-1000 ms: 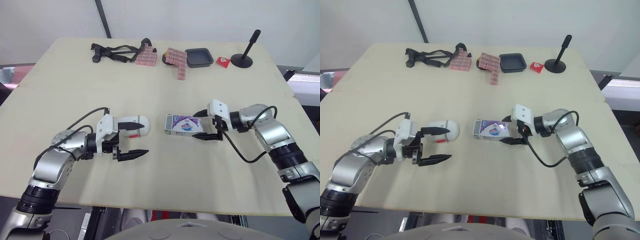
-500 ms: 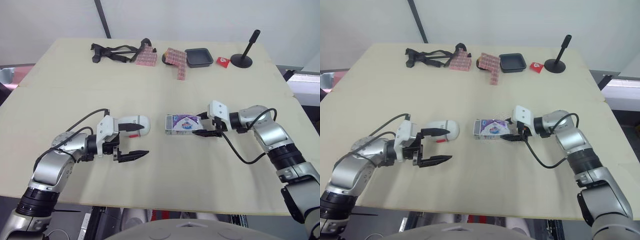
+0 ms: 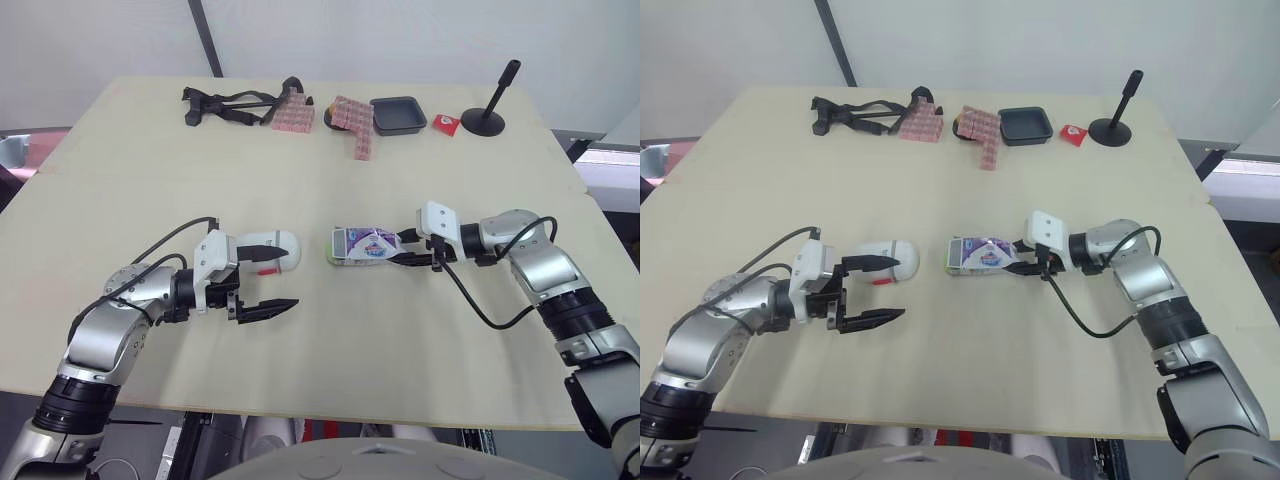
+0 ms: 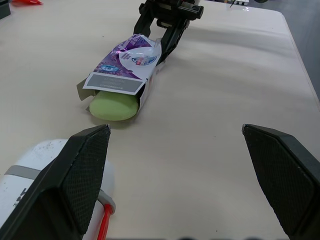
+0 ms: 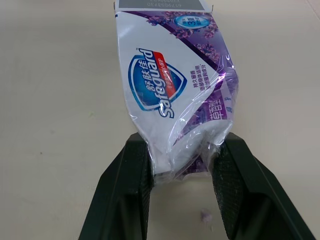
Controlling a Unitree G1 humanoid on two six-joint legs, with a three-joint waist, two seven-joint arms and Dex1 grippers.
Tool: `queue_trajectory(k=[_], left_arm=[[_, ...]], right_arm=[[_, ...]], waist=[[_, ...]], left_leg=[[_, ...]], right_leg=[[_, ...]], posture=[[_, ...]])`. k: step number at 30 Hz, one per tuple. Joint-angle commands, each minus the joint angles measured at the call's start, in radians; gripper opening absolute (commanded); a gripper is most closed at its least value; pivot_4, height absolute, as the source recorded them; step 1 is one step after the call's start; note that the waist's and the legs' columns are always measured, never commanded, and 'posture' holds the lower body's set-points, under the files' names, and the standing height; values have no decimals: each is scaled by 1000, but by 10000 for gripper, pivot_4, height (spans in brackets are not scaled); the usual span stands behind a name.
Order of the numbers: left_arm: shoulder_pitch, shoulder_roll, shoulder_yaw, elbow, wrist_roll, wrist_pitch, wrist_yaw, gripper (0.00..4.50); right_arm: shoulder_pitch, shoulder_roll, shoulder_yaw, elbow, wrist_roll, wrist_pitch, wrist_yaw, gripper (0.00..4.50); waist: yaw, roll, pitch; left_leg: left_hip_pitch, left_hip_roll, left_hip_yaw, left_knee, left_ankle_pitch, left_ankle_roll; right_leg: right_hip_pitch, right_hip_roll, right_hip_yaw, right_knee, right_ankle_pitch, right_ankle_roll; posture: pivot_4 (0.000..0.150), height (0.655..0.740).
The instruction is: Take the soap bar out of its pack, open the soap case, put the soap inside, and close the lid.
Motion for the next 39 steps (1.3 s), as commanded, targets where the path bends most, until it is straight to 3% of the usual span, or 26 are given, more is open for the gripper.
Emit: queue_trajectory(k=[1,12,23,33,39], left_arm=[[1,4,10,-13,-10,-8,0,45000],[5,8,16,-8,-3,-8,9,45000],[4,15,17,3,-2,-5,8,45000],[-18,19,13,17,-6,-8,-13,45000],[-20,19,7,16,-1,-20,-31,45000]], right_arm=[[-20,-45,-20,-74,11,42,34,16823],[-66,-235,-31,-220,14,261,132,16823],[54,-333,-110,-217,27,184,126,16823],[136,-423,-209,-106,35,28,138,16823],[283,-468,-407,-33,122,-39,124,16823]], waist=[[1,0,0],[6,0,0],[11,0,0],[20,0,0],[28,1,0]], left_leg=[[0,0,0,0,0,0],[-1,0,0,0,0,0],[-1,0,0,0,0,0],[-2,0,0,1,0,1],[-3,0,0,2,-1,2]], right_leg=[[0,0,0,0,0,0],[-1,1,2,0,0,0],[-1,1,4,0,0,0],[-1,0,4,0,0,0],[-1,0,4,-1,0,0]], posture=[[1500,7400],[1500,7400],[1500,7400],[1500,7400],[1500,7400]])
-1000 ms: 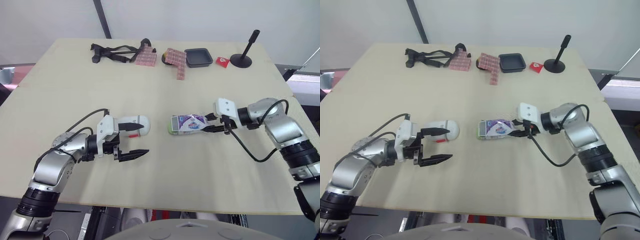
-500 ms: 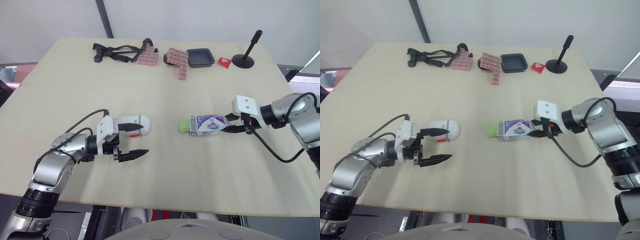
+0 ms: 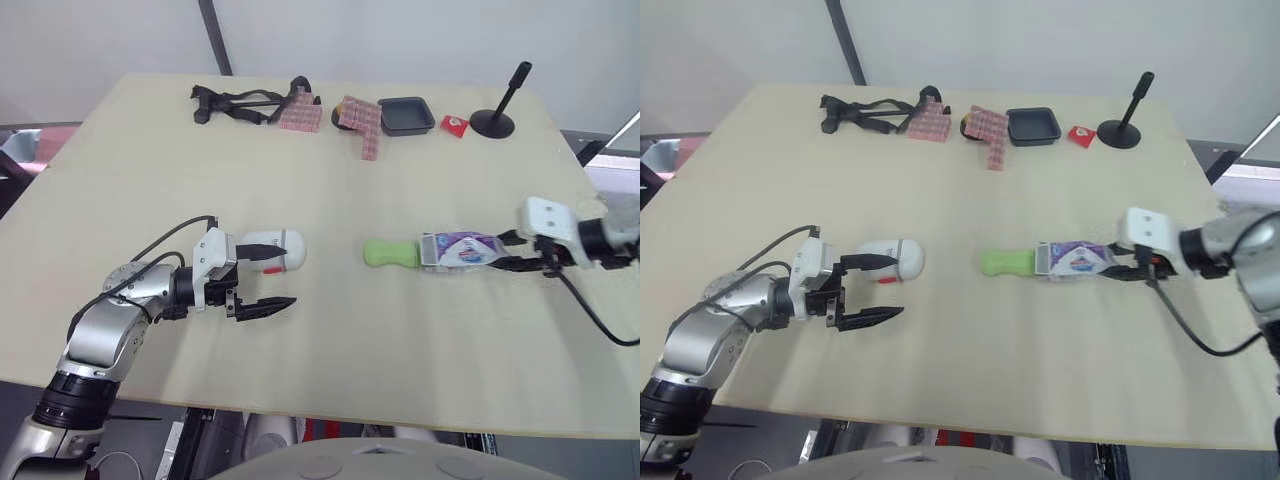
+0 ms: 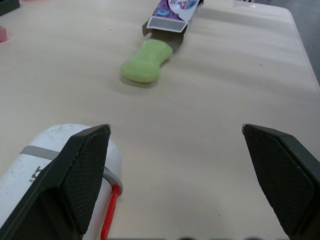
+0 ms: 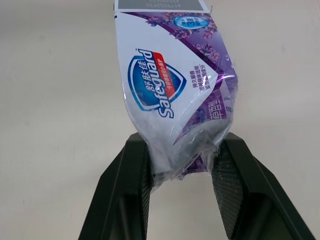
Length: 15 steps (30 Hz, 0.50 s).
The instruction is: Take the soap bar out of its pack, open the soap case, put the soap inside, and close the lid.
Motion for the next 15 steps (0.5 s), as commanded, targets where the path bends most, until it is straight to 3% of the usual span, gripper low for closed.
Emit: queue_trajectory(k=[1,9,15], left_arm=[[-7,10,9,-8,-5,-17,-9,45000],[-14,4,1,-12,-9,-15,-12,45000],[-19,4,2,-14,-10,-12,-13,45000]], right_arm=[[38,-1,-141,14,79,-15,-29,16823],[149,200,-331,-105,136,190,-420,16823],[168,370,-383,-307,133,570,-816,16823]], waist=[[-3,0,0],[-1,2,-2],[2,3,-2]], left_leg=[[0,0,0,0,0,0],[1,0,0,2,0,0],[2,0,0,1,0,0]], right_leg=[[0,0,0,0,0,0],[0,0,0,1,0,0],[-1,1,1,0,0,0]], posture=[[1500,7400],[1500,7400],[1500,7400]])
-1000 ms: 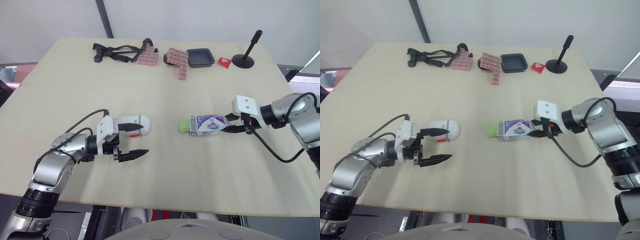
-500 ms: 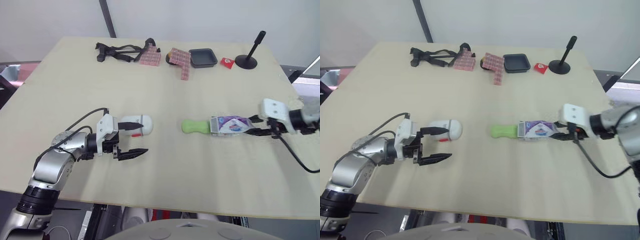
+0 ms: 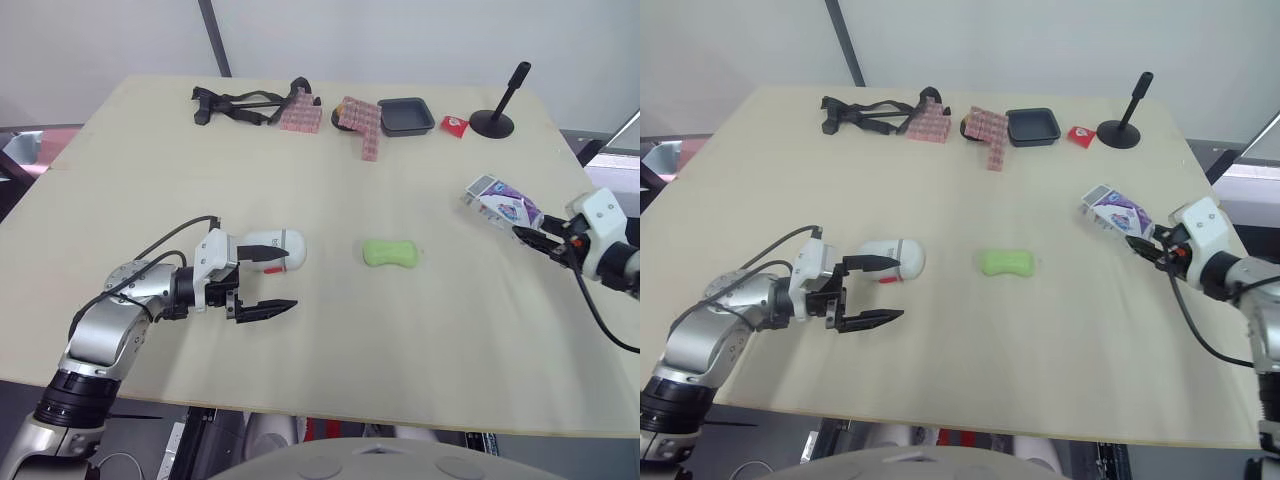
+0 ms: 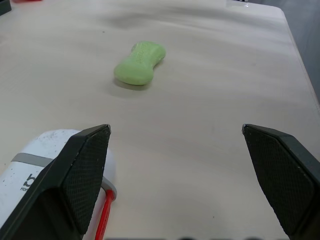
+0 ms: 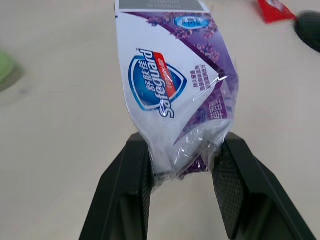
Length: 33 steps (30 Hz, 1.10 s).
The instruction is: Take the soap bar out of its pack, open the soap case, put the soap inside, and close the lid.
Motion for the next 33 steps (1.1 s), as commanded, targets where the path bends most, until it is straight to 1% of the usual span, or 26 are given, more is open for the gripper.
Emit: queue_trajectory(k=[1,6,10,19,22,24,25,26,28,33], left_arm=[[-10,4,10,-16,-10,-7,2,45000],[-4,-3,17,-35,-42,9,-2,45000],[-1,-9,25,-48,-67,25,6,45000],[0,-8,15,-51,-57,19,18,45000],[1,-8,14,-50,-53,17,21,45000],[1,-8,14,-48,-50,15,22,45000],[1,-9,13,-47,-49,15,23,45000],[1,-9,12,-47,-47,14,23,45000],[1,-10,12,-46,-44,13,25,45000],[4,-8,11,-43,-40,10,24,45000]], right_arm=[[-4,65,-71,-128,13,213,-210,16823],[-47,190,-136,-216,28,441,-420,16823],[-70,231,-172,-217,17,496,-508,16823],[-70,232,-176,-189,40,516,-519,16823],[-62,218,-162,-184,39,507,-500,25256],[-63,216,-161,-181,40,506,-493,31769],[-62,212,-157,-179,37,502,-489,36118],[-59,206,-150,-178,33,496,-481,39548],[-53,188,-132,-176,20,473,-468,44692],[-35,124,-97,-192,-7,400,-421,44692]], waist=[[2,0,0],[0,1,0],[-1,1,0],[-2,1,-1],[-2,1,-1],[-2,1,-1],[-2,1,-1],[-2,1,-1],[-2,1,-1],[-2,2,0]], left_leg=[[0,0,0,0,0,0],[2,-1,0,-3,0,-1],[6,-1,0,-5,1,-2],[6,-1,1,-9,2,-4],[6,-1,1,-10,2,-4],[6,-1,1,-10,2,-4],[6,-1,1,-10,2,-4],[6,-1,1,-10,2,-4],[6,-1,1,-10,2,-4],[6,-1,1,-10,2,-4]], right_leg=[[0,0,0,0,0,0],[0,-1,0,-2,0,0],[0,-1,-1,-1,0,0],[2,-1,1,-3,0,0],[2,-1,1,-3,0,0],[2,-1,1,-3,0,0],[2,-1,1,-3,0,0],[2,-1,1,-3,0,0],[3,-1,1,-3,0,0],[3,-1,1,-3,0,0]], posture=[[1500,7400],[1500,7400],[1500,7400],[1500,7400],[1500,7400],[1500,7400],[1500,7400],[1500,7400],[1500,7400],[1500,7400]])
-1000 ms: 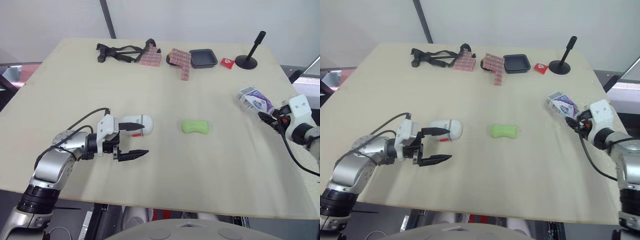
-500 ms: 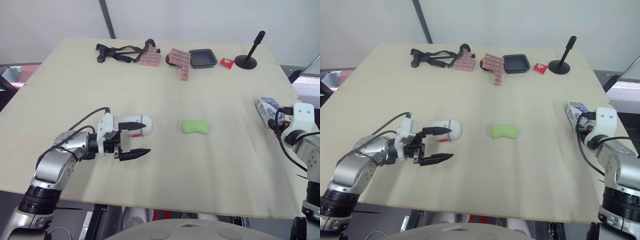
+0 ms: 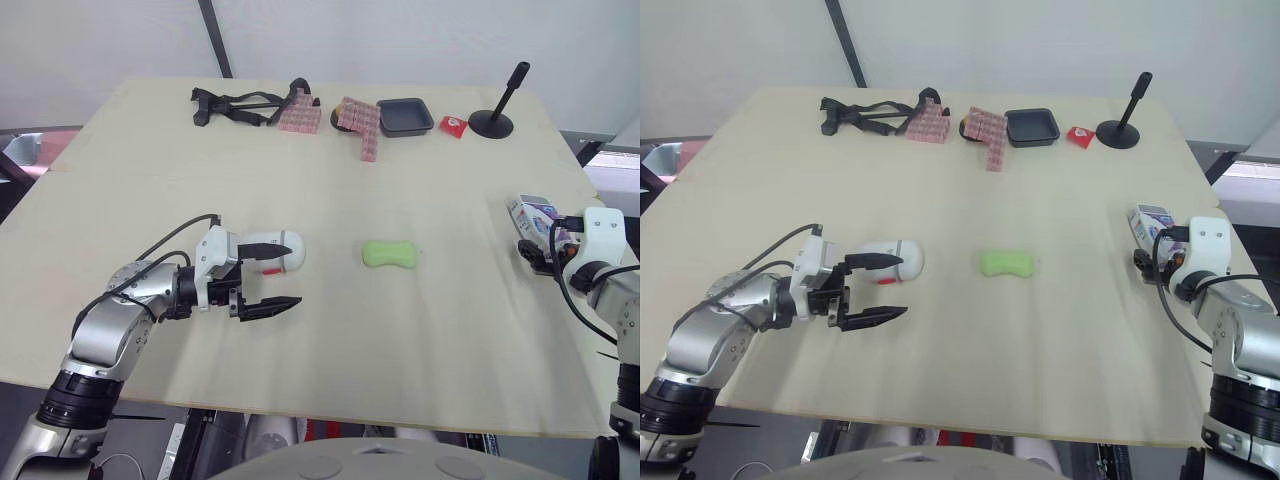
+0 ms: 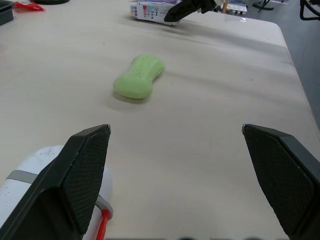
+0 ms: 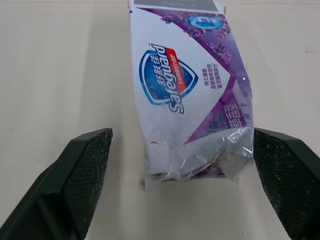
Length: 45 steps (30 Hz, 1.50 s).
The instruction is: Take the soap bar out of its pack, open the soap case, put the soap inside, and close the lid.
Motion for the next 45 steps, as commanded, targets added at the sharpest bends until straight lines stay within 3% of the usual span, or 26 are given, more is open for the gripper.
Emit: queue_trajectory(k=[1,8,12,17,24,31,39,45], left_arm=[[3,6,10,-22,-1,-18,-1,45000],[-7,5,7,-8,5,-22,-5,45000],[-25,3,3,13,15,-28,-10,45000],[-53,7,4,49,36,-47,-16,45000],[-100,21,2,115,84,-77,-20,45000],[-187,59,1,234,156,-132,-47,45000],[-289,138,-58,417,252,-208,-163,45000],[-370,139,-109,541,304,-242,-230,45000]], right_arm=[[7,-74,8,-36,-34,-93,42,44692],[-47,-174,58,-15,-67,-407,183,44692],[-59,-150,110,-33,39,-602,436,44692],[25,-115,203,-118,194,-702,726,44692],[139,-116,316,-18,187,-937,1050,44692],[128,-118,338,75,194,-993,1116,44692],[157,-139,310,160,178,-1044,1122,44692],[164,-134,312,177,170,-1070,1108,44692]], waist=[[0,0,0],[-5,0,0],[-14,0,0],[-8,0,0],[-7,0,0],[-31,0,0],[-28,0,0],[-25,-1,0]], left_leg=[[0,0,0,0,0,0],[0,0,0,0,0,0],[0,0,0,0,0,0],[-2,1,0,1,0,1],[-5,1,0,4,-1,2],[-4,0,-1,6,0,3],[-5,0,-1,6,0,4],[-5,0,-1,6,0,4]], right_leg=[[0,0,0,0,0,0],[0,0,1,-1,0,0],[0,0,1,1,0,0],[0,0,0,0,0,0],[-2,-1,-1,2,0,0],[-2,-1,-1,3,0,0],[-2,-1,-1,4,0,0],[-2,-2,-2,4,0,0]], posture=[[1500,7400],[1500,7400],[1500,7400],[1500,7400],[1500,7400],[1500,7400],[1500,7400],[1500,7400]])
